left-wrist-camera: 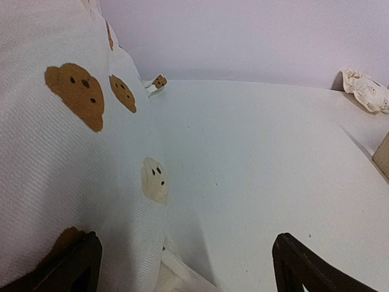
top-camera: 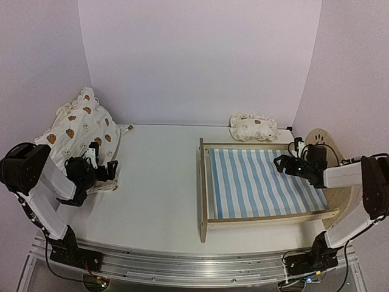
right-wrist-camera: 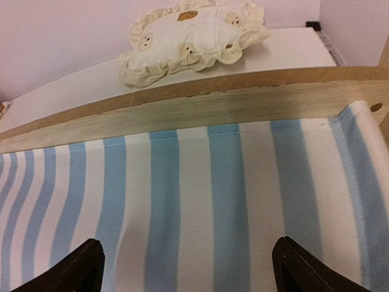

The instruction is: Set up the pet bed

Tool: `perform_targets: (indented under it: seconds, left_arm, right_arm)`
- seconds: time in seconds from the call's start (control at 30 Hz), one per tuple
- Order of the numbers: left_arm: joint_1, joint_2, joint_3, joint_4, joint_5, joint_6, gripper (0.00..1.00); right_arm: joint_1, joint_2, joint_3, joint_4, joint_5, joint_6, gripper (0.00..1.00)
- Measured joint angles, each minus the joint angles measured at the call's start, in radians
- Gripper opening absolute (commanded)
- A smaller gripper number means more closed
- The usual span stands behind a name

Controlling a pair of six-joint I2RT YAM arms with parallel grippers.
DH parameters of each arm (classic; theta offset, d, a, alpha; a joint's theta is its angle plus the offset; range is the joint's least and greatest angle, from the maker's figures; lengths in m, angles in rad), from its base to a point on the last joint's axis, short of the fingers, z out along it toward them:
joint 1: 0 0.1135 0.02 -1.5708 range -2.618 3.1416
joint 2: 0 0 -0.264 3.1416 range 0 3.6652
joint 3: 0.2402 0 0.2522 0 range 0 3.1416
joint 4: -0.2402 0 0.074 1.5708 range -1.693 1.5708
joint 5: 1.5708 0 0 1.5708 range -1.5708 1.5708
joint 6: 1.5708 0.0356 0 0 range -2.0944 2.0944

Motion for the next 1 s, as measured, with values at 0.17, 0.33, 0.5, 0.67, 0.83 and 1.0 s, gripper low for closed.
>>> perform_targets:
  seconds: [0.17, 0.33, 0.5, 0.67, 0.83, 1.0]
  left_arm:
    - [0.000, -0.036, -0.017, -0.008, 0.002, 0.000, 1.00]
    - [0.000, -0.164, -0.043, -0.016, 0.001, 0.000, 1.00]
    - [0.000, -0.287, -0.010, -0.099, 0.076, 0.036, 1.00]
    - [-0.017, -0.309, 0.232, -0.441, 0.247, 0.090, 1.00]
    - [-0.119, -0.309, 0.412, -0.827, 0.308, 0.149, 1.00]
    - [-0.199, -0.305, 0.575, -1.221, 0.359, 0.222, 1.00]
  right_arm:
    - [0.044, -0.001, 0.133, -0.246, -0.115, 0.137, 0.89]
    - [0.232, -0.001, 0.277, -0.460, -0.101, 0.190, 0.84]
    - [0.397, 0.019, 0.425, -0.576, -0.026, 0.263, 0.75]
    - [0.559, 0.144, 0.568, -0.619, 0.064, 0.331, 0.58]
    - [0.708, 0.321, 0.693, -0.669, 0.100, 0.392, 0.51]
    - [0.757, 0.406, 0.787, -0.705, 0.130, 0.438, 0.48]
